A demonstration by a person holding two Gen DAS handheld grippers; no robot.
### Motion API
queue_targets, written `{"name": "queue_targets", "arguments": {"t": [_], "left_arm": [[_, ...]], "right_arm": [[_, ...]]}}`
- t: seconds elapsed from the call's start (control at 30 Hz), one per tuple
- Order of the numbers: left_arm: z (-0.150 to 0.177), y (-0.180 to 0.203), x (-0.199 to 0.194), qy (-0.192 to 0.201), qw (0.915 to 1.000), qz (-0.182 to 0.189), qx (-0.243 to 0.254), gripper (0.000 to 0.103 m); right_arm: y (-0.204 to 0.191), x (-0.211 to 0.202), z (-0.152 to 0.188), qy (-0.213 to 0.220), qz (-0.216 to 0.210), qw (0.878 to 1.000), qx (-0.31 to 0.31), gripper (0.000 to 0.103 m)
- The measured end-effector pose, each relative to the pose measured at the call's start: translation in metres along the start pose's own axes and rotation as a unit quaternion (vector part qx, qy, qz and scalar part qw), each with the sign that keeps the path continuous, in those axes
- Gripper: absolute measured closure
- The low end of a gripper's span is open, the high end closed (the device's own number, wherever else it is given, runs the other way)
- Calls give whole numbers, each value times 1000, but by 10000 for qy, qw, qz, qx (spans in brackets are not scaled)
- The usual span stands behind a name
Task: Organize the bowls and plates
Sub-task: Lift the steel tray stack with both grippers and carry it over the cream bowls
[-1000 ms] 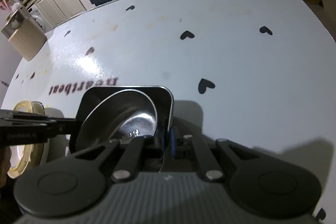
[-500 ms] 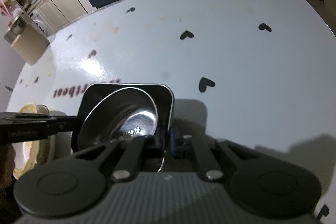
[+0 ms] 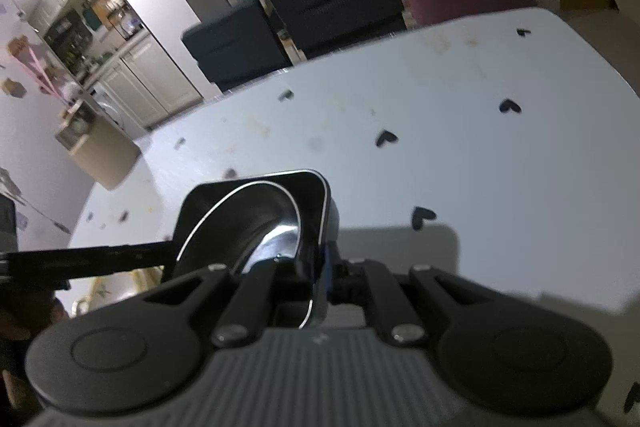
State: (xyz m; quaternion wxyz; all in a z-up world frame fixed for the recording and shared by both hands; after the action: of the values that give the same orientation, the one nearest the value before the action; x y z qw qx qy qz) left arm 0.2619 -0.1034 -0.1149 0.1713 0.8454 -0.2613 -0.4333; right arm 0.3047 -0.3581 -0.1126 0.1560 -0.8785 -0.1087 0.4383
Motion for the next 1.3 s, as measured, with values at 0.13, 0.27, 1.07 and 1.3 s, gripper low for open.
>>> {"name": "queue_targets", "arguments": {"t": [0.13, 0.27, 1.07, 1.3], "left_arm": [[2, -5, -26, 238, 9997, 55, -68, 98], [4, -9, -52, 509, 9986, 75, -115, 98], [40, -86, -177, 1342, 9889, -276, -567, 98], [52, -115, -190, 1351, 9867, -492, -754, 98]], "right_arm": [[-12, -12, 1, 196, -181, 9996, -13, 97], [-27, -16, 1, 352, -390, 9986, 1, 97], [-140, 12, 23, 329, -1099, 9927, -361, 96], [-163, 20, 39, 15, -1237, 9915, -403, 94]]}}
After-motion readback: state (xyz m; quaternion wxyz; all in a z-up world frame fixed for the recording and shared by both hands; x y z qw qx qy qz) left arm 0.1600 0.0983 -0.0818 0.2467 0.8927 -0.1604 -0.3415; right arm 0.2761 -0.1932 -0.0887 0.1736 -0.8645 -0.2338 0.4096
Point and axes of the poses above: each gripper's, at about its wrist camera, not at the fingertips, and x roughly the way its jaws point, y to its right, z to its underside, the point moved 1 cm from there along x, roughly the way its jaws point, and after that the axes turned 5 degrees about z, right-handed, at the moved point
